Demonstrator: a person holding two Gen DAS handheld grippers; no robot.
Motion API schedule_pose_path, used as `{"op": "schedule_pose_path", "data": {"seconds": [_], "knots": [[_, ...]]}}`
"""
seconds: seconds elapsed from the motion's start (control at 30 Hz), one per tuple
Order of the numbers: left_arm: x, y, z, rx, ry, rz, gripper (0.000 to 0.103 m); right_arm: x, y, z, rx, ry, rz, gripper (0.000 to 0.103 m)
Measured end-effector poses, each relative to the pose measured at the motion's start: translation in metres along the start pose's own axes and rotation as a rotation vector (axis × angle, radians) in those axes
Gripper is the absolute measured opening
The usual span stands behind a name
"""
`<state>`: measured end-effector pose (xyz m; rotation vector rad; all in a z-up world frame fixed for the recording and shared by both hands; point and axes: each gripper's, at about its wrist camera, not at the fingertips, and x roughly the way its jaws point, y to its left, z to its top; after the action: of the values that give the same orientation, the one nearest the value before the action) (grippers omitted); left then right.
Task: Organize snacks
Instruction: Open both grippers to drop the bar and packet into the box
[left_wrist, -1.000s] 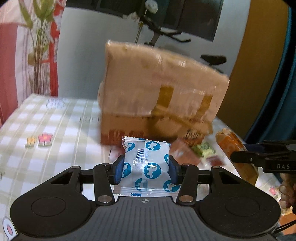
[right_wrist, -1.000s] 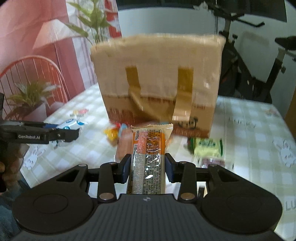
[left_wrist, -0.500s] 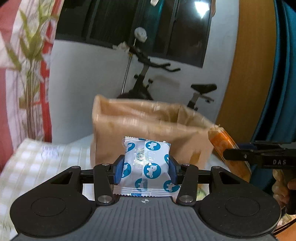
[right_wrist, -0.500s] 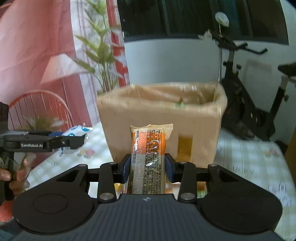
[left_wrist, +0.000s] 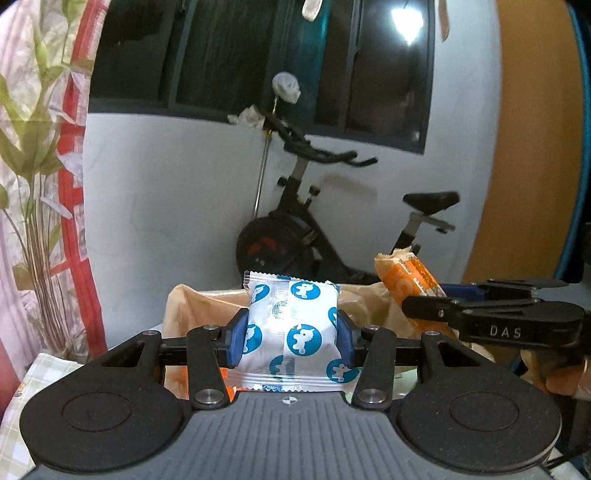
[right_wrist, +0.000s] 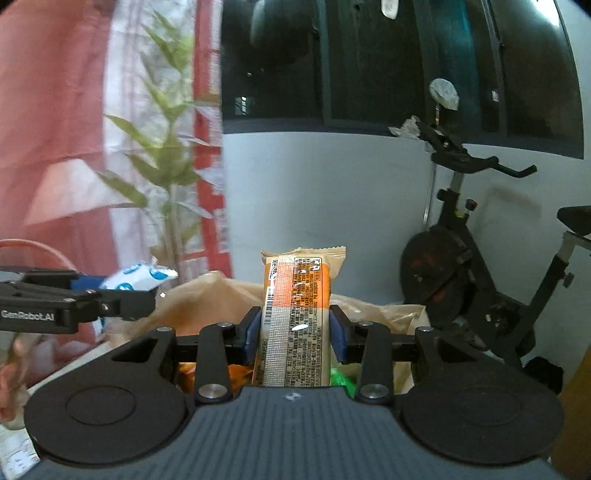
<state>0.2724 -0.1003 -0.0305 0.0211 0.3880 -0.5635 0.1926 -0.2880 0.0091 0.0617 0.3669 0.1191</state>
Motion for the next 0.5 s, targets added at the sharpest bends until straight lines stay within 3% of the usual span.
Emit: {"op": "schedule_pose_path", "data": {"seconds": [0.2, 0.3, 0.33, 0.5], "knots": [[0.027, 0.004, -0.005, -0.011, 0.056, 0.016, 0.052, 0.033, -0.011, -0.014, -0.003, 0.087, -0.034, 0.04], [0.027, 0.004, -0.008, 0.0, 0.064, 0.02, 0.063, 0.037, -0.019, -0.022, 0.025, 0.128, -0.044, 0.041], [0.026, 0.004, -0.009, 0.004, 0.061, 0.025, 0.068, 0.036, -0.021, -0.023, 0.036, 0.132, -0.046, 0.041], [0.012, 0.004, -0.008, 0.017, 0.049, 0.023, 0.07, 0.023, -0.029, -0.024, 0.069, 0.121, -0.057, 0.049]]}}
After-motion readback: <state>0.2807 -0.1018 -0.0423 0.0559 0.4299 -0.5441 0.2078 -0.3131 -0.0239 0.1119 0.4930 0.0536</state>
